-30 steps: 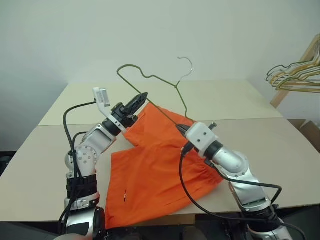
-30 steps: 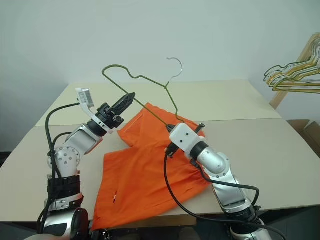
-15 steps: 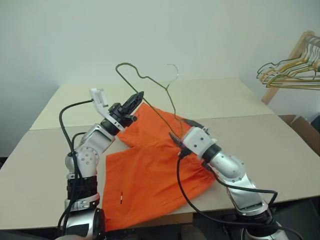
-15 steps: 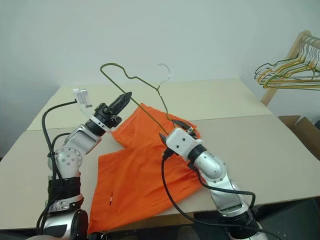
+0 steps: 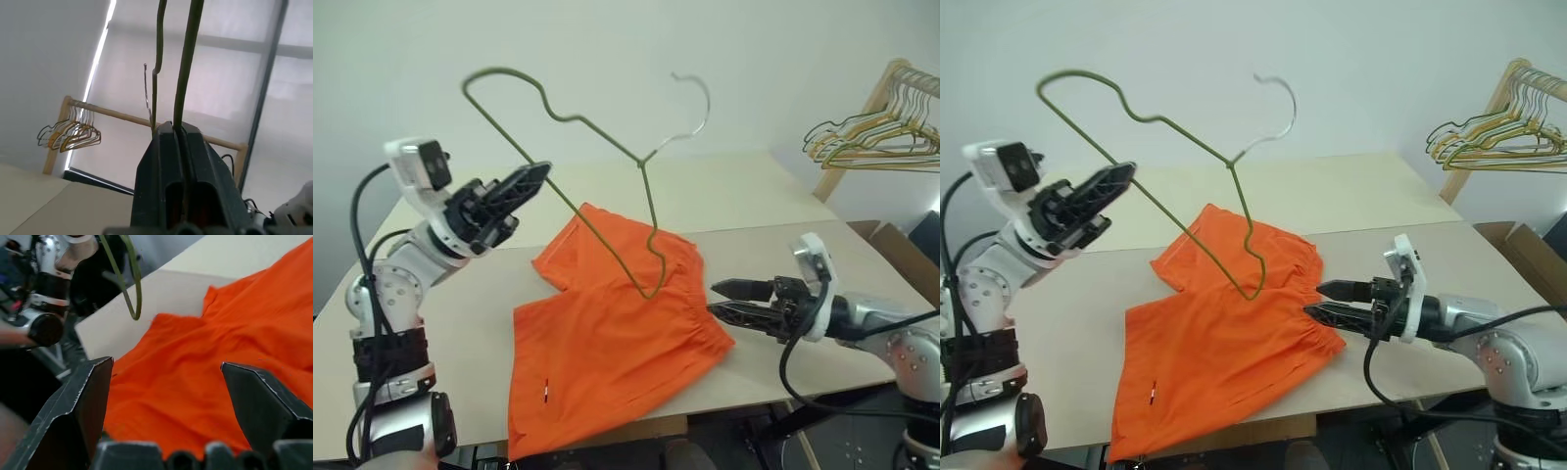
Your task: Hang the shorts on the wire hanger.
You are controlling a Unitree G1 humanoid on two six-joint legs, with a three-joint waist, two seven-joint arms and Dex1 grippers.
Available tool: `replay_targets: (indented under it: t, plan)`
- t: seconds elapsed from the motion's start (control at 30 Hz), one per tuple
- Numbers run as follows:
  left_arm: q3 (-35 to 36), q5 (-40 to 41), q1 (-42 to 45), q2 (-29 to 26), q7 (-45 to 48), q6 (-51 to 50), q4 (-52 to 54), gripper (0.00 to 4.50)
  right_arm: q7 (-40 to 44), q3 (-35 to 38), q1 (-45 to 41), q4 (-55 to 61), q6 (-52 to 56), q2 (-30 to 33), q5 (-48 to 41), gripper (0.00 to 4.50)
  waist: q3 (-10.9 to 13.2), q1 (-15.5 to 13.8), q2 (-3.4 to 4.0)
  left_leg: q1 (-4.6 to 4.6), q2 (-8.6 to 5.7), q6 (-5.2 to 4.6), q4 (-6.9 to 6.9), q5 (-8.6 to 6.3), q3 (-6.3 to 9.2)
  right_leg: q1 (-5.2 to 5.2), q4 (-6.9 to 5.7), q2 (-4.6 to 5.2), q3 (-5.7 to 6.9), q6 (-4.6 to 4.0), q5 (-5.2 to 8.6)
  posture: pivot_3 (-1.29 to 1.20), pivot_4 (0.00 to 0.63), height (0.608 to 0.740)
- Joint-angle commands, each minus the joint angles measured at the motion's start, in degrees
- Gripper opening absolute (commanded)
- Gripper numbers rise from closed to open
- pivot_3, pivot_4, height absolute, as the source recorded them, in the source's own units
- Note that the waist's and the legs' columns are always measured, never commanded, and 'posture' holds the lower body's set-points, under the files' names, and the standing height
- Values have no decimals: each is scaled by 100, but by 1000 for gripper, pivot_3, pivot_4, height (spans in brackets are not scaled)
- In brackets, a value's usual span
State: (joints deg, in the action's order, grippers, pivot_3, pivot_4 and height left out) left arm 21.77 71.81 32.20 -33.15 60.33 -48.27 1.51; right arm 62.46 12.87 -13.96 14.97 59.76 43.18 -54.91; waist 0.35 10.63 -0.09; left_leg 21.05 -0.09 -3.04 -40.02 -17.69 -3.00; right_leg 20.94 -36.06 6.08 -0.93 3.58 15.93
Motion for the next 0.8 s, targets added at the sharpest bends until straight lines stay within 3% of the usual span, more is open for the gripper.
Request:
replay_targets:
  t: [0.03,0.33,0.8]
  plan:
    - [-63,75,180,21,266,-12,67,0,394,-325,-574,-363,223,48,-244,4144,0,-2,1,1,0,0,0,0,0,1,-1,-1,-1,0,0,-242,0,740]
    - [-133,45,69,370,295,145,276,0,227,-1135,-1454,-300,504,-358,-144,4144,0,-55,0,16,-2,2,-1,1,2,15,-5,17,-2,4,-2,-246,0,740]
    - [-199,-74,-76,549,218,328,419,0,-16,-1272,-1740,-161,805,-590,-391,4144,0,-53,0,20,-2,4,1,0,3,23,-6,35,-4,4,-3,-241,0,740]
